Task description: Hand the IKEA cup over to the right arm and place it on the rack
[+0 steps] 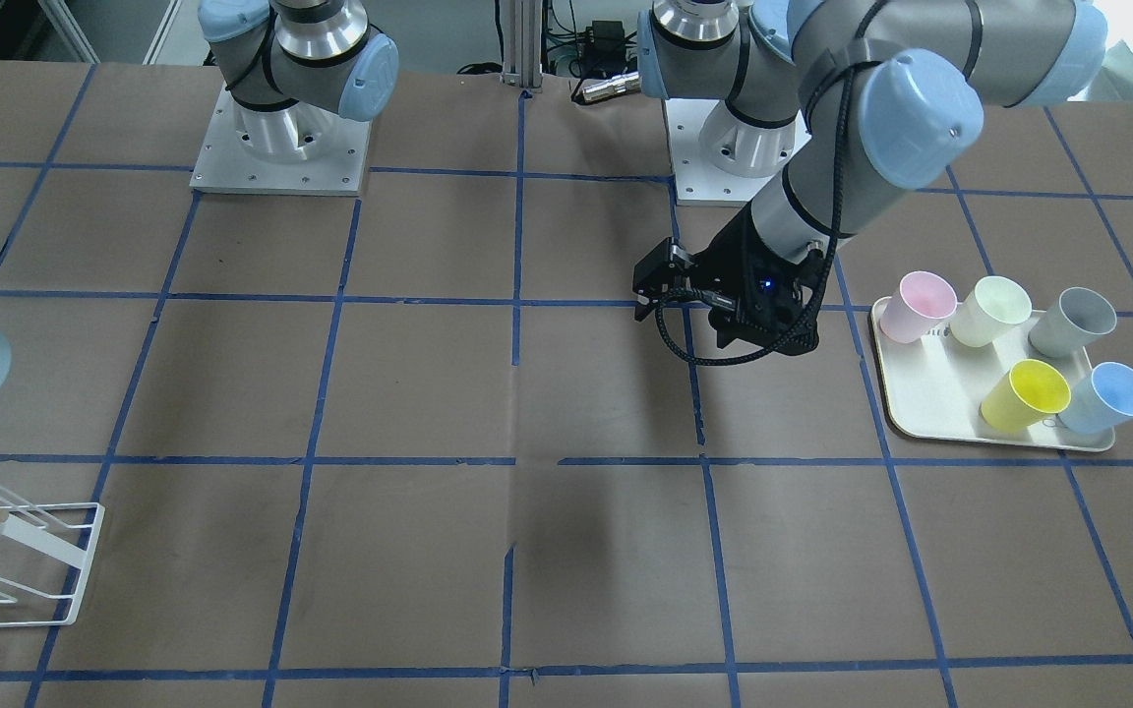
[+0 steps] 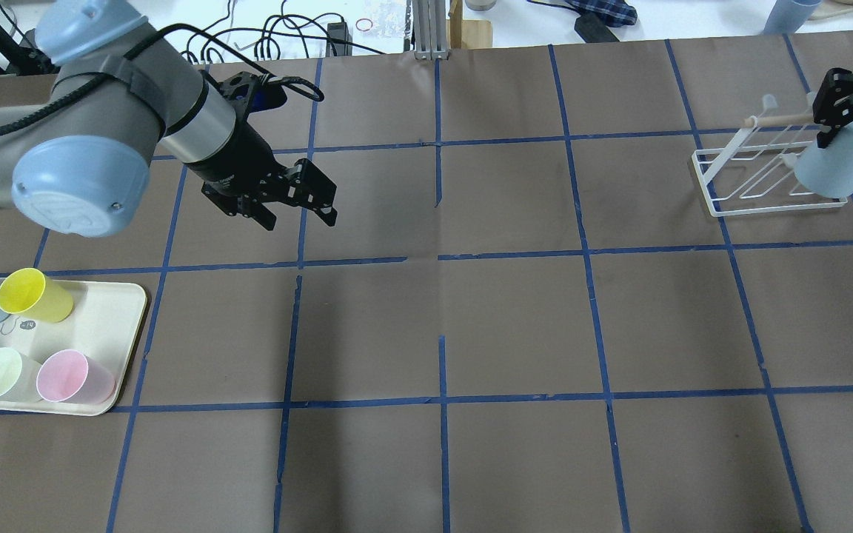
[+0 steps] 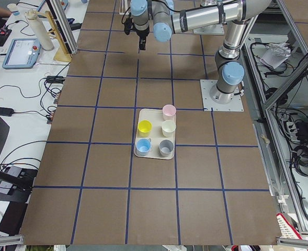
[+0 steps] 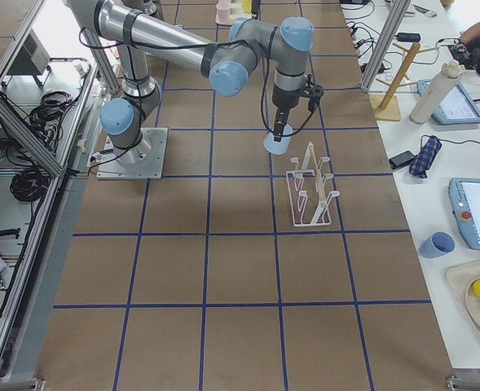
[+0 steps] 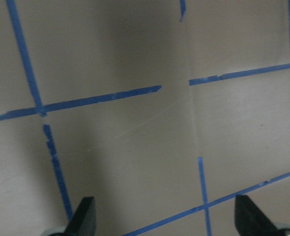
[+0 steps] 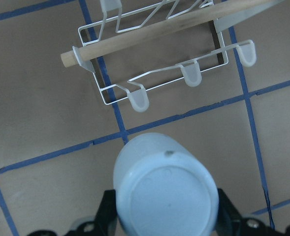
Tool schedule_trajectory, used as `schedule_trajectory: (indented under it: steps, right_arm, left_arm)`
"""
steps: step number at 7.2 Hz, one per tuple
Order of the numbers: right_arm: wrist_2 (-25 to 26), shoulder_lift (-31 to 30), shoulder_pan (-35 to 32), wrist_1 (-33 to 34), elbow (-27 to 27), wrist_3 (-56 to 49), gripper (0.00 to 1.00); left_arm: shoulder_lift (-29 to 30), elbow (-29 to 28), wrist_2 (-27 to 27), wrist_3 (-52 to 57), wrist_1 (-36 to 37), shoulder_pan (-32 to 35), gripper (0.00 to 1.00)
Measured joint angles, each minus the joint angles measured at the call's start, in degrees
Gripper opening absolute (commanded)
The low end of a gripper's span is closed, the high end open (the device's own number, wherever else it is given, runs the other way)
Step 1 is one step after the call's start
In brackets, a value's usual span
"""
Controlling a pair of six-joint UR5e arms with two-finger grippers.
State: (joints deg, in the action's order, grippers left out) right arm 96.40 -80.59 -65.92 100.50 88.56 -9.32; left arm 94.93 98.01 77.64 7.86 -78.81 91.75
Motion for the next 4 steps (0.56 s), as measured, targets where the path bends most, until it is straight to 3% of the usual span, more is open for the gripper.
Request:
schedule_trajectory:
  steps: [1, 4]
  right_arm:
    - [0.2, 1.5, 0.0, 2.0, 0.0, -0.6, 0.02]
    - [-0.1, 4.5, -0.1, 5.9, -0.2, -1.0, 0.03]
  left_arm:
    - [-0.5, -3.2, 5.1, -3.4, -0.6, 2.9, 1.00]
    - [-3.1, -7.9, 13.0, -8.2, -4.9, 5.2, 1.00]
